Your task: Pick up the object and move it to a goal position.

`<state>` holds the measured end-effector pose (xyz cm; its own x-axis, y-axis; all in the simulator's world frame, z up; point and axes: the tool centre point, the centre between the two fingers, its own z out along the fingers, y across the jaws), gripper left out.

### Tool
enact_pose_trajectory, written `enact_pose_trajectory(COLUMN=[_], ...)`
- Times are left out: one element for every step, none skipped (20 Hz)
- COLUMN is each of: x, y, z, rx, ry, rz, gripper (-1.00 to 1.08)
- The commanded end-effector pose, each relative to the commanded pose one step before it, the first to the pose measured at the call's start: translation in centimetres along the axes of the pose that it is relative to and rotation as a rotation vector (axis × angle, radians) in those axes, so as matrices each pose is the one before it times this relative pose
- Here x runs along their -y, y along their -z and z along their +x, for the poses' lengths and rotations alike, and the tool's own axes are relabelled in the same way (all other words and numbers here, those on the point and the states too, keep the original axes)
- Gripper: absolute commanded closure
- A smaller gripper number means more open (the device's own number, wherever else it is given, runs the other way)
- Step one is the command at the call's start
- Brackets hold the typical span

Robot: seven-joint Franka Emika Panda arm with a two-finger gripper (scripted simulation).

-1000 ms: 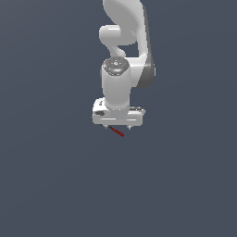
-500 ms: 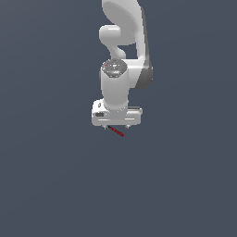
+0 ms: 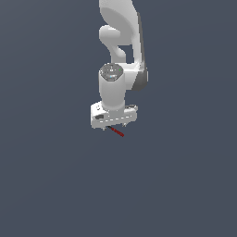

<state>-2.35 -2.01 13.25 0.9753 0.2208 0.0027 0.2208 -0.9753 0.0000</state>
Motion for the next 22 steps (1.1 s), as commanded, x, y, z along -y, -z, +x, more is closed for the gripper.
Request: enact_pose_trajectory(x=[-0.213, -0.059, -0.048, -0.037, -0.027, -0.015, -0.004, 0.007, 0.018, 0.029, 0.040, 0.051, 0.062, 0.073, 0.083, 0.094, 0.105, 0.116, 0.125, 0.136, 0.144, 0.147], y=[-0.654, -0.257, -0.255, -0.253, -0.251, -0.249, -0.247, -0.244, -0.242, -0.240, -0.237, -0.235, -0.233, -0.230, -0.228, -0.225, -0.223, -0.220, -0.218, -0.215, -0.211, -0.199], z=[-0.633, -0.260, -0.262, -0.264, -0.266, -0.266, -0.267, -0.268, -0.267, -0.267, -0.266, -0.264, -0.262, -0.260, -0.258, -0.254, -0.251, -0.247, -0.243, -0.238, -0.231, -0.215], rx=[0.00118, 0.00045, 0.00044, 0.00043, 0.00041, 0.00039, 0.00037, 0.00034, 0.00031, 0.00028, 0.00025, 0.00021, 0.00017, 0.00013, 0.00008, 0.00004, -0.00001, -0.00006, -0.00011, -0.00017, -0.00022, -0.00027], ry=[0.06487, 0.02607, 0.02610, 0.02615, 0.02617, 0.02623, 0.02625, 0.02628, 0.02632, 0.02636, 0.02638, 0.02642, 0.02645, 0.02648, 0.02650, 0.02654, 0.02657, 0.02660, 0.02662, 0.02664, 0.02644, 0.02530], rz=[-0.00184, -0.00062, -0.00056, -0.00050, -0.00045, -0.00039, -0.00034, -0.00029, -0.00023, -0.00018, -0.00014, -0.00009, -0.00005, 0.00000, 0.00004, 0.00007, 0.00011, 0.00014, 0.00017, 0.00020, 0.00022, 0.00023], gripper=[-0.92, -0.92, -0.92, -0.92, -0.92, -0.92, -0.92, -0.92, -0.92, -0.92, -0.92, -0.92, -0.92, -0.92, -0.92, -0.92, -0.92, -0.92, -0.92, -0.92, -0.92, -0.92])
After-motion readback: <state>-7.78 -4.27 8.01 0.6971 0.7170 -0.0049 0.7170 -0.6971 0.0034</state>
